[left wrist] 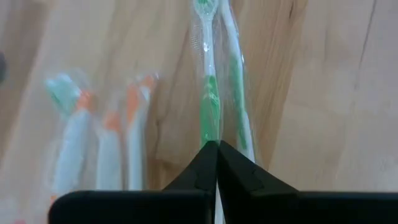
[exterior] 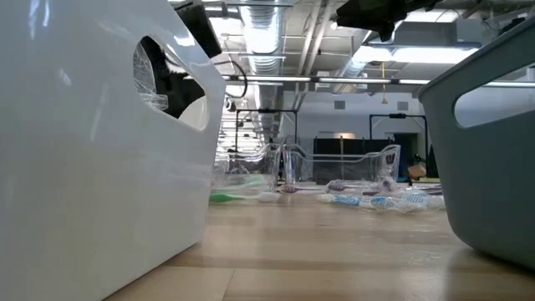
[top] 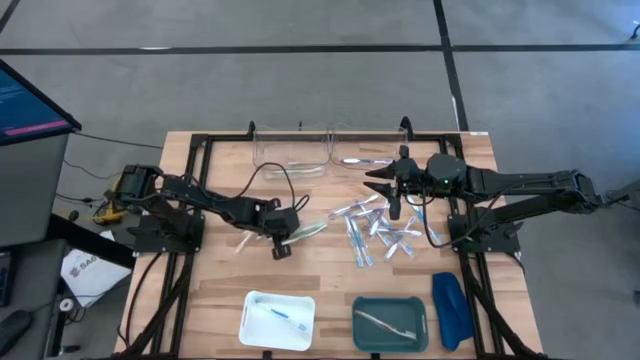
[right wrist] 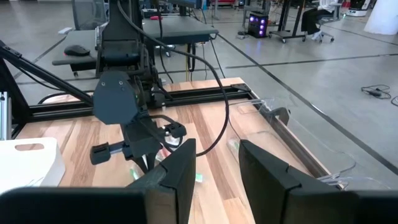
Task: Pick & Place Toothbrushes
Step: Put the green toothbrush into the left transparent bin
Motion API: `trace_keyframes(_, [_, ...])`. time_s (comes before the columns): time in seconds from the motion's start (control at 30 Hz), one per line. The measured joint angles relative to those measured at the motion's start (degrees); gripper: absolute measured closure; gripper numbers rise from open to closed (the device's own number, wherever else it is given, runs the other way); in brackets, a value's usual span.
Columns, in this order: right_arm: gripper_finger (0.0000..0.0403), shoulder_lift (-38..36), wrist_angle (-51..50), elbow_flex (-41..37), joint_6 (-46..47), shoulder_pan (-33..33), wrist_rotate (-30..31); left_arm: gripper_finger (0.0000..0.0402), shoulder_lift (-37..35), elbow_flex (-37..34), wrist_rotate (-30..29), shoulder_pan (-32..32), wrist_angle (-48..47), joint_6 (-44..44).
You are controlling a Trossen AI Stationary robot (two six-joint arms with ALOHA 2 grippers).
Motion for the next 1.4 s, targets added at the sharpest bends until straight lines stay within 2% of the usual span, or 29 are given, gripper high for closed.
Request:
trace_keyframes(0.2, [0.0287,0.00,-0.15,0.00,0.00,0.00,0.00,0.0401,-1.22,4.00,-3.76,0.00,-2.30,4.56])
trace_keyframes(0.37, [0.0287,0.00,-0.39,-0.02,0.00,0.02,0.00,0.0401,-5.08,7.76,-10.07,1.04,-2.74,13.71])
trace_keyframes(0.47, [0.0287,0.00,-0.29,-0.02,0.00,0.02,0.00,0.0401,-9.00,9.68,-13.89,4.65,-2.54,17.98])
trace_keyframes(0.57, [0.0287,0.00,-0.26,-0.02,0.00,0.00,0.00,0.0401,-12.85,11.69,-13.85,11.48,-2.02,22.29])
trace_keyframes(0.63, [0.0287,-0.02,-0.26,-0.02,0.00,0.02,0.00,0.0401,-14.52,12.75,-11.94,17.34,-1.40,24.41])
trace_keyframes(0.73, [0.0287,-0.02,-0.12,-0.02,0.00,0.01,0.00,0.0401,-15.51,13.95,-5.26,27.14,-1.03,27.88])
trace_keyframes(0.83, [0.0287,-0.02,-0.13,-0.02,-0.04,-0.02,0.00,0.0401,-14.20,14.63,2.20,36.06,-0.90,30.82])
trace_keyframes(0.93, [0.0287,-0.02,-0.14,-0.02,-0.42,-0.13,-0.01,0.0401,-10.91,15.26,7.29,42.53,-0.88,34.12])
trace_keyframes(1.03, [0.0287,-0.02,-0.16,-0.02,-0.46,-0.58,-0.01,0.0401,-6.61,16.25,11.75,45.99,-0.89,38.93])
trace_keyframes(1.17, [0.0287,-0.02,-0.24,-0.02,-0.46,-1.33,0.00,0.0401,-0.70,18.03,14.52,46.73,-1.50,44.99])
trace_keyframes(1.3, [0.0287,-0.02,-0.77,-0.02,-0.46,-1.57,0.00,0.0401,4.30,19.89,14.59,46.17,-3.31,50.14])
trace_keyframes(1.4, [0.0287,-0.02,-1.35,-0.02,-0.48,-1.62,0.00,0.0401,7.30,22.18,11.07,46.08,-5.42,50.37])
